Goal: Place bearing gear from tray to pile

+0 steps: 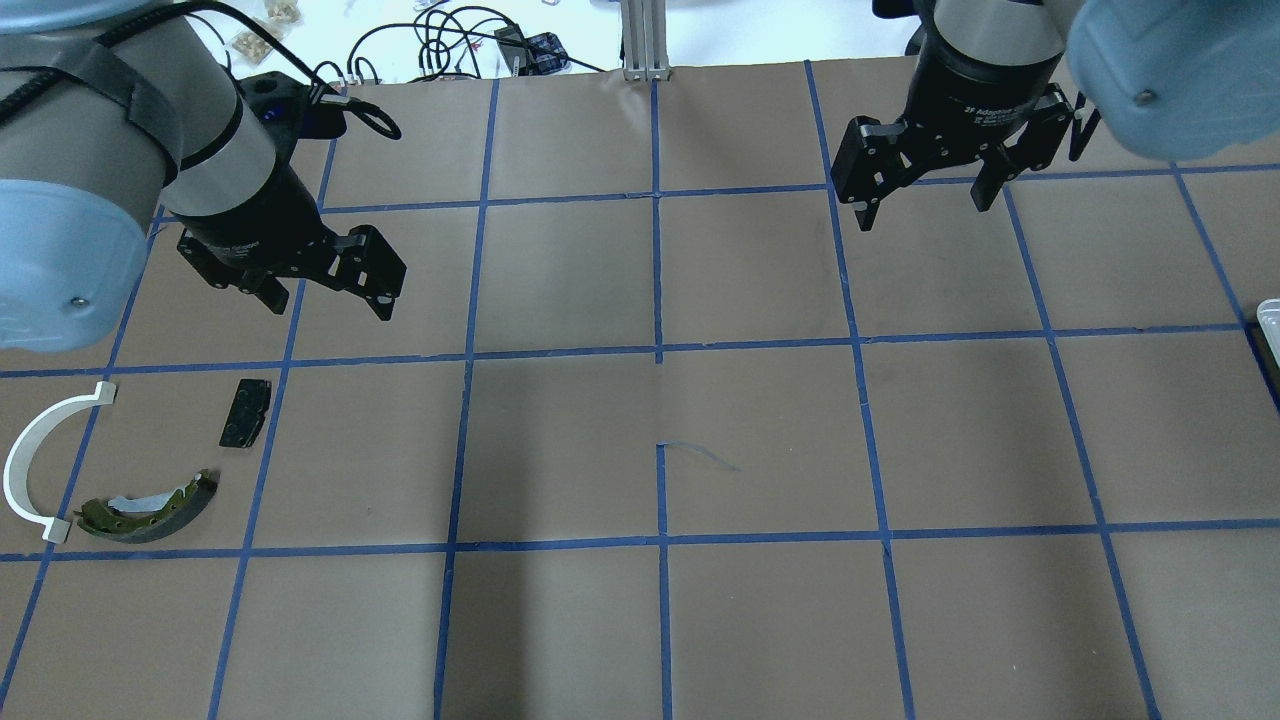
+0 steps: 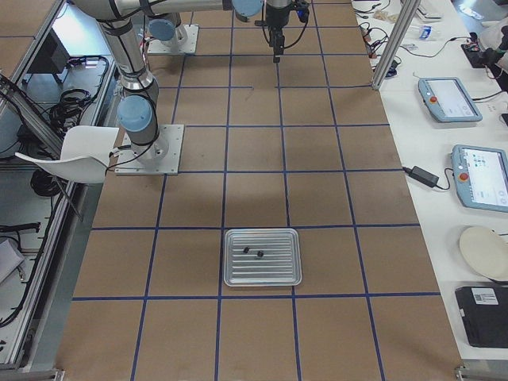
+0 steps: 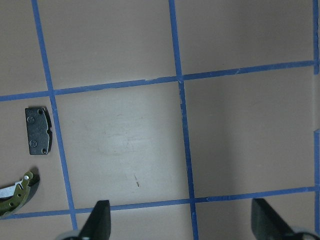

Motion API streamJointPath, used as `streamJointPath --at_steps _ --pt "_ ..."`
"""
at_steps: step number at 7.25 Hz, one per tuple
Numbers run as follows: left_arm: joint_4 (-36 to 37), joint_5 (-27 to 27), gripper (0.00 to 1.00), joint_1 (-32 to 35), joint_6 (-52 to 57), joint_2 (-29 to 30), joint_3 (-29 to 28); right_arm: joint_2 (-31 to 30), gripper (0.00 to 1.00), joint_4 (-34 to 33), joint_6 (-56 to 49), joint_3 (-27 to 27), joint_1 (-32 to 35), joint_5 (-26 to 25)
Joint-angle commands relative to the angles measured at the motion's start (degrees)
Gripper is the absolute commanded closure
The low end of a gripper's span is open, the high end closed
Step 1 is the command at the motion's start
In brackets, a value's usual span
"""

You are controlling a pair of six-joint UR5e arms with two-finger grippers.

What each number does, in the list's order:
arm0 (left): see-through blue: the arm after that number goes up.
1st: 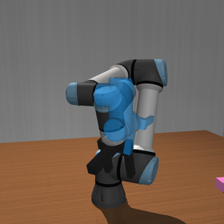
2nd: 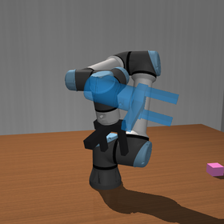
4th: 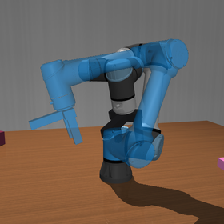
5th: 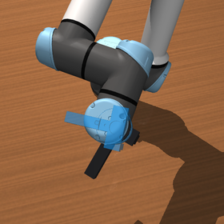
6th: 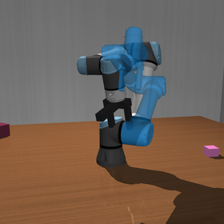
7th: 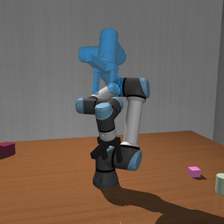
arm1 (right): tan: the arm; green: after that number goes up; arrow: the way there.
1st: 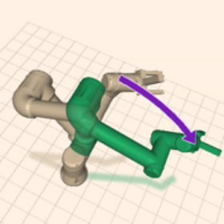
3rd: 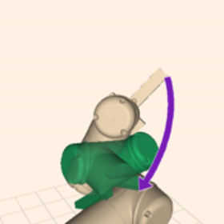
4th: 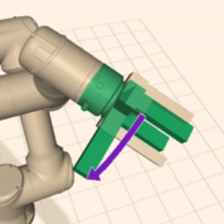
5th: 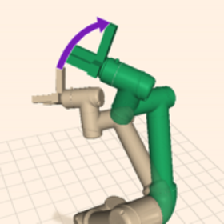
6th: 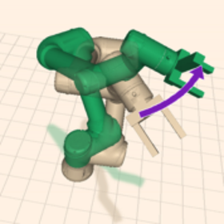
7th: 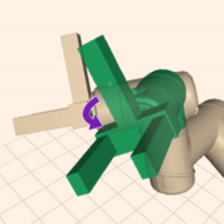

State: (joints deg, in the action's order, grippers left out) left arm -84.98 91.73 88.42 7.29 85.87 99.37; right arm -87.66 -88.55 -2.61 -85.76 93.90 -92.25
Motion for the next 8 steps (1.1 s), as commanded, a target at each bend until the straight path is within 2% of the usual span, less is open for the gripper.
streamJointPath --at_steps 1,3,5,6,7,8 --pt "0.0 0.0 0.00 0.0 0.0 -0.1 0.0 0.6 0.00 -0.3 -0.3 0.2 -0.1 -0.8" --pt "-0.1 0.2 0.00 0.0 0.0 -0.1 0.0 1.0 0.00 -2.9 -1.0 0.5 -0.6 -3.8" --pt "0.0 0.2 0.00 0.0 0.0 -0.1 0.0 1.1 0.00 -2.6 -0.7 -0.3 -1.3 -4.4" --pt "0.1 0.2 0.00 0.0 0.0 0.0 0.1 1.1 0.00 -2.7 -1.0 -0.2 -4.8 -4.3" --pt "0.0 0.2 0.00 0.0 0.0 0.0 0.1 1.5 0.00 -2.2 -5.3 -0.5 -12.7 -3.4" --pt "0.0 0.2 0.00 0.0 0.0 0.0 0.1 2.1 0.00 -2.1 -14.4 -1.4 -20.8 -3.5"
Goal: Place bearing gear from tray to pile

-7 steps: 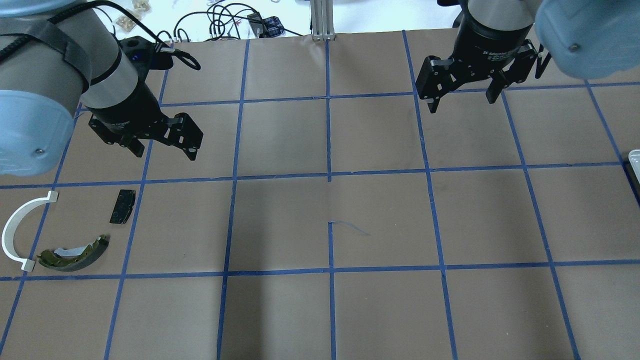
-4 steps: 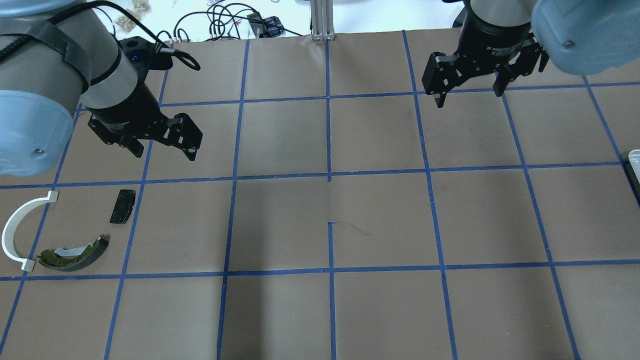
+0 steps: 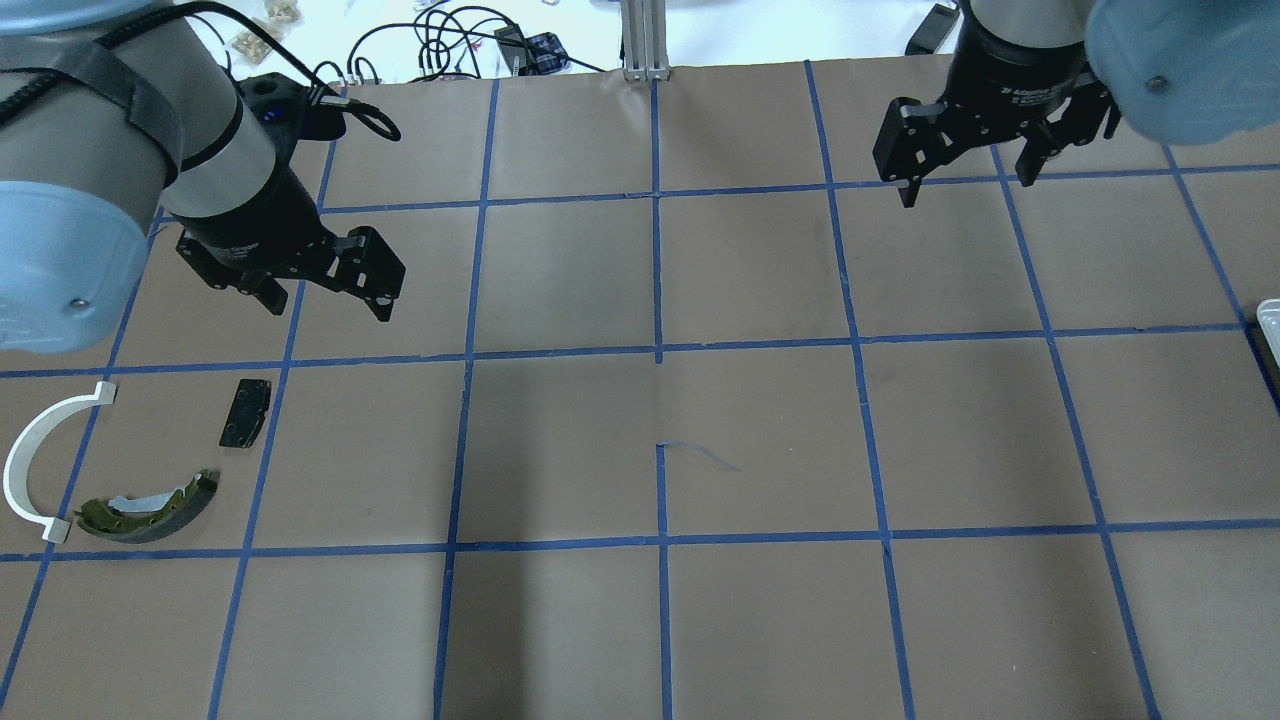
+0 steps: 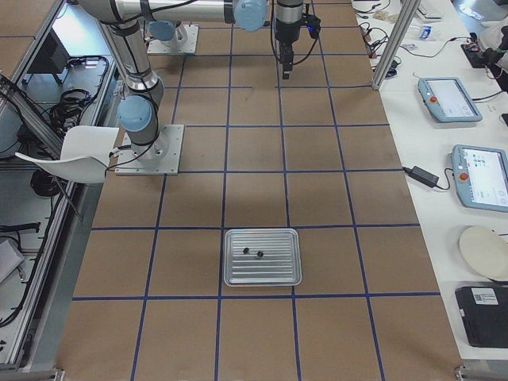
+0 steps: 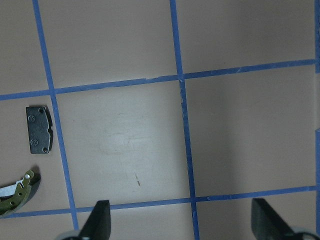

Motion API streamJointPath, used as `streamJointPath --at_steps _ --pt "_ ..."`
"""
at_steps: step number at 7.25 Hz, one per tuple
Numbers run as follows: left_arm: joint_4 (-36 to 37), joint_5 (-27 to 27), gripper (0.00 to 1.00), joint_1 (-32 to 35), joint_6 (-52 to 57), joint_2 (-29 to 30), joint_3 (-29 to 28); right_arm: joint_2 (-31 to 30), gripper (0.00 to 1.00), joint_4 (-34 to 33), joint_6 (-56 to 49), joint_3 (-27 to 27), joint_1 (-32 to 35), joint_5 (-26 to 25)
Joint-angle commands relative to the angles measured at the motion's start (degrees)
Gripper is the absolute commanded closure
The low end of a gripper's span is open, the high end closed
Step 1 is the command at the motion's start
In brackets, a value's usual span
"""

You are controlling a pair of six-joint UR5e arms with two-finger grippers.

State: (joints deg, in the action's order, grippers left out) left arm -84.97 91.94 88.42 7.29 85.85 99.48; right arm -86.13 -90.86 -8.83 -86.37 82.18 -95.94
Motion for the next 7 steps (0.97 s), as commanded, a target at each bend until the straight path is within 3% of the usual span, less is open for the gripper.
streamJointPath --at_steps 1,3,4,7 --pt "-0.1 0.0 0.00 0.0 0.0 0.0 0.1 0.7 0.00 -0.5 -17.9 -1.6 -16.7 -0.6" --pt "0.2 0.1 0.00 0.0 0.0 -0.1 0.4 4.1 0.00 -2.2 -23.2 -3.7 -32.5 -0.2" --pt "0.1 0.1 0.00 0.0 0.0 -0.1 0.4 8.8 0.00 -7.7 -32.4 -4.4 -37.0 -0.3" --pt "0.0 0.2 0.00 0.0 0.0 -0.1 0.4 20.3 0.00 -25.2 -39.4 -5.3 -44.0 0.2"
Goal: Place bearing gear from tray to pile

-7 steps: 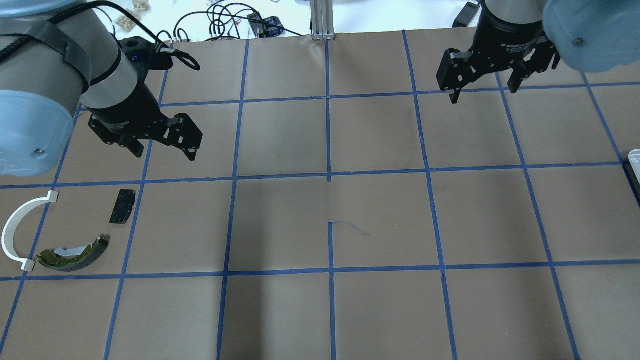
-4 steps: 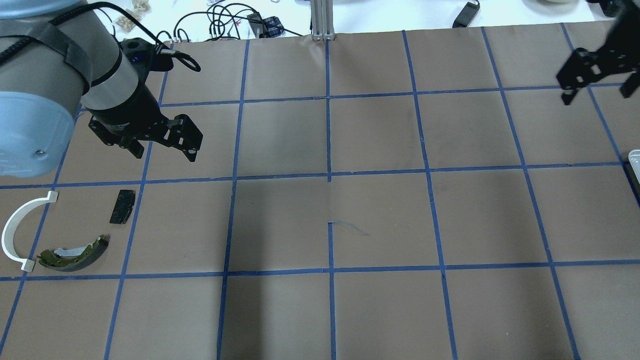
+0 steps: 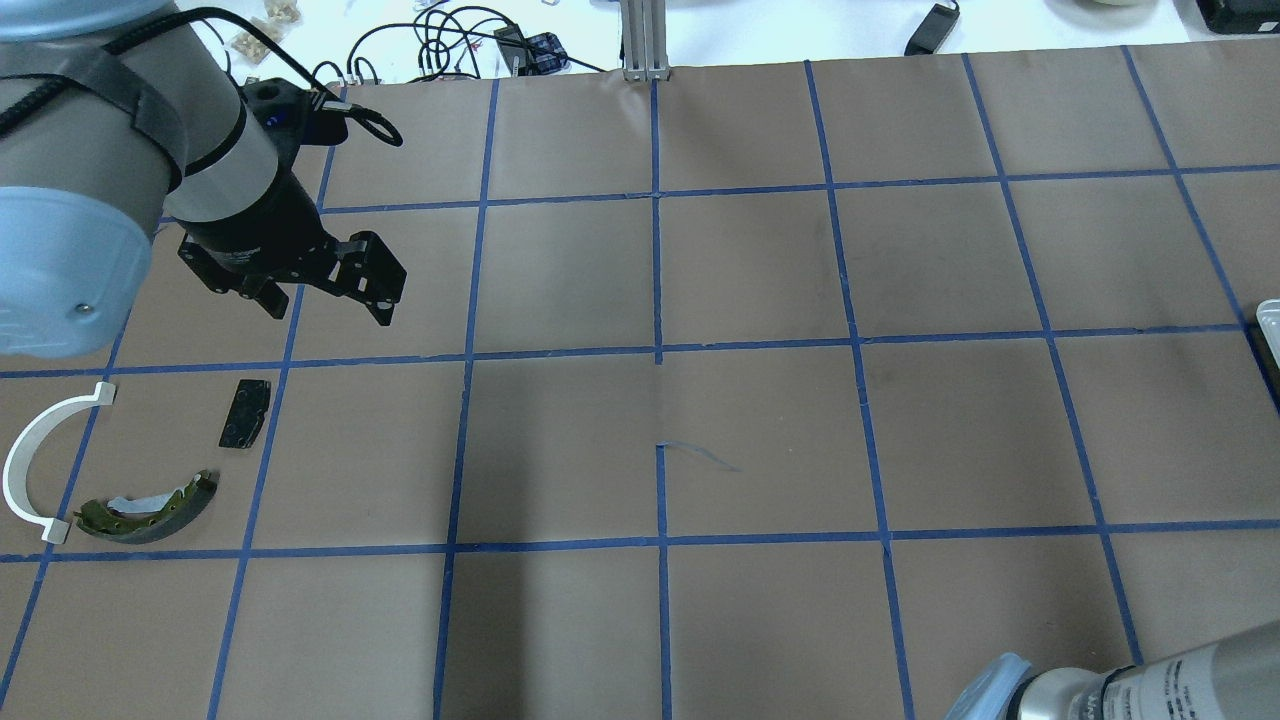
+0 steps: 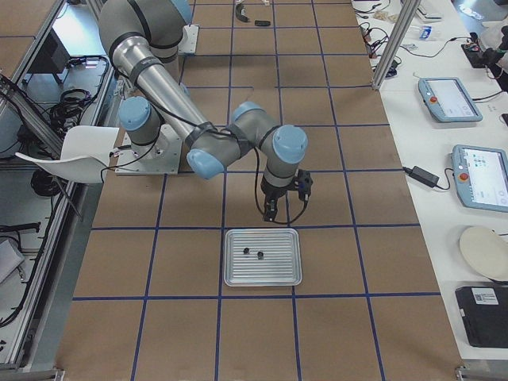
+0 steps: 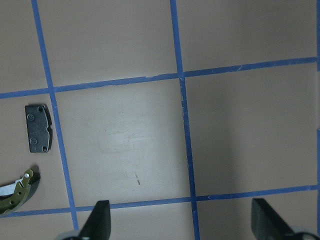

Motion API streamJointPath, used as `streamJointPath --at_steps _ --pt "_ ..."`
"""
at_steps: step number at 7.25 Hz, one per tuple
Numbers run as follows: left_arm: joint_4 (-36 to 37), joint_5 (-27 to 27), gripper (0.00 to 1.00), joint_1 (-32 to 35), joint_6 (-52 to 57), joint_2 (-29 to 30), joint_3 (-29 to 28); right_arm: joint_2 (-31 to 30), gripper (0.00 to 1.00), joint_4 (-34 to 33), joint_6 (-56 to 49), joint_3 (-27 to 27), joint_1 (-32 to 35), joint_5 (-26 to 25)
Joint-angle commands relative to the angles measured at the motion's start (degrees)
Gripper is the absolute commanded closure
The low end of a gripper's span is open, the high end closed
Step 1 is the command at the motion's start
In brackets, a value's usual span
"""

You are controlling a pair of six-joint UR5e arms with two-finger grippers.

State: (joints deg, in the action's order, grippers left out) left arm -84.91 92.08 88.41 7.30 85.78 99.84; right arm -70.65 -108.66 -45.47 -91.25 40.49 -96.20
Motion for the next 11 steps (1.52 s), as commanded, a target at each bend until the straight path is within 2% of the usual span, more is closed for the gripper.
streamJointPath --at_steps 1,2,3,4,5,6,8,9,10,11 --pt "0.0 -0.1 0.00 0.0 0.0 0.0 0.0 7.8 0.00 -10.0 -3.5 -1.5 -3.4 0.7" --pt "-0.2 0.0 0.00 0.0 0.0 0.0 0.1 9.5 0.00 -15.6 -5.6 -3.0 -4.4 0.8" --pt "-0.1 0.0 0.00 -0.1 0.0 0.0 0.0 9.7 0.05 -18.8 -6.5 -4.9 -4.5 0.8" --pt "-0.1 0.0 0.00 -0.2 0.0 0.0 0.0 10.0 0.14 -19.0 -6.6 -5.6 -5.1 0.8" --pt "-0.1 0.0 0.00 -0.2 0.0 0.0 0.0 10.2 0.18 -19.0 -6.6 -5.9 -5.2 0.8" --pt "-0.2 0.0 0.00 -0.2 0.0 0.0 0.0 10.6 0.18 -19.0 -6.1 -5.9 -5.3 0.9" --pt "-0.2 1.5 0.00 -0.2 0.1 0.0 0.1 10.8 0.18 -19.5 -6.6 -5.7 -5.5 6.7" --pt "-0.2 4.6 0.00 -0.2 0.1 0.0 0.1 11.0 0.24 -20.4 -6.8 -5.7 -5.5 6.9" --pt "-0.1 4.2 0.00 -0.1 0.0 0.0 0.2 11.1 0.32 -20.4 -6.9 -5.7 -5.5 6.1" --pt "0.0 4.0 0.00 -0.1 0.0 0.0 0.4 11.1 0.33 -20.4 -7.1 -5.7 -5.6 5.7"
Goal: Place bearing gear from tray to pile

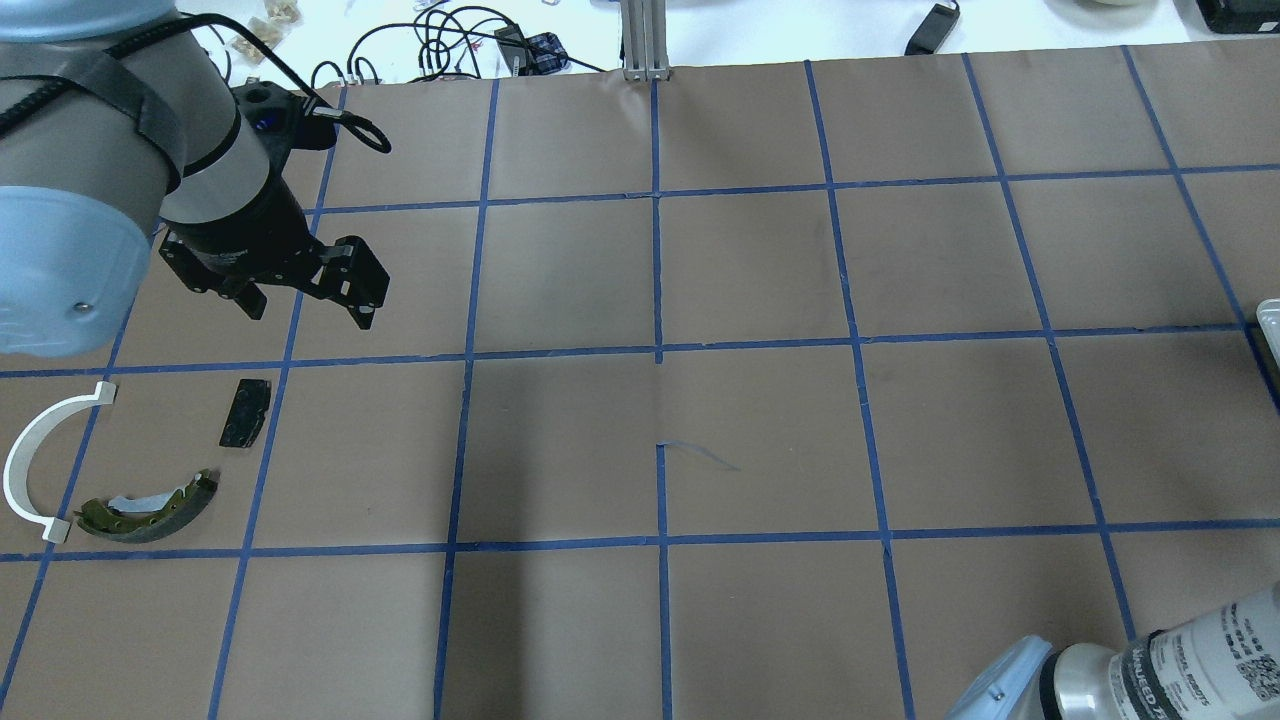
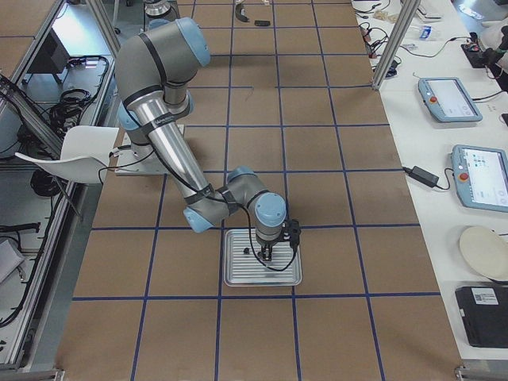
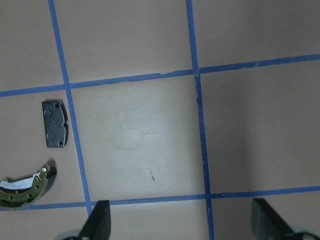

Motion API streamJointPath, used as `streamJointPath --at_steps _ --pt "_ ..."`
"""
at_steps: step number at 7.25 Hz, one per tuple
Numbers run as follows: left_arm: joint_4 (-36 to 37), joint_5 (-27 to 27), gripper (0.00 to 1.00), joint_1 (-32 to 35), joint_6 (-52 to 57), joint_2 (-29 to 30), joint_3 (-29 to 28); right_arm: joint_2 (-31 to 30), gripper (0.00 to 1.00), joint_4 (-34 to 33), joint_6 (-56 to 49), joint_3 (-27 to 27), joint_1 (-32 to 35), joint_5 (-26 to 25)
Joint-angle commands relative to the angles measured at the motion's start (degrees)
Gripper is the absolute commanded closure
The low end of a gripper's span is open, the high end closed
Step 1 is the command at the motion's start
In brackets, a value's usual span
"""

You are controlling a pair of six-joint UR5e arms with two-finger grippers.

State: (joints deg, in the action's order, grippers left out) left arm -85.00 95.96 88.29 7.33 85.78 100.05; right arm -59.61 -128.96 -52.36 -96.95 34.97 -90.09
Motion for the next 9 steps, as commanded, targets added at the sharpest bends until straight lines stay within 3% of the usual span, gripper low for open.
streamJointPath --at_steps 1,2,5,7,9 --pt "0.3 -0.4 0.00 0.0 0.0 0.0 0.4 0.1 0.33 -0.2 -0.5 -0.2 -0.1 -1.5" --pt "0.4 -3.6 0.00 0.0 -0.1 0.0 0.1 0.1 0.33 -0.2 -0.7 -0.2 -0.1 -2.5" --pt "0.4 -4.0 0.00 0.0 0.0 0.1 -0.1 1.5 0.34 -0.2 -0.6 -0.2 -0.8 -2.5" --pt "0.2 -4.1 0.00 0.0 -0.1 0.4 -0.4 1.5 0.49 -0.1 0.2 0.3 -0.9 -4.2" --pt "0.5 -3.9 0.00 0.0 0.0 0.7 0.4 1.6 0.53 -0.1 0.3 -0.2 -0.9 -4.4"
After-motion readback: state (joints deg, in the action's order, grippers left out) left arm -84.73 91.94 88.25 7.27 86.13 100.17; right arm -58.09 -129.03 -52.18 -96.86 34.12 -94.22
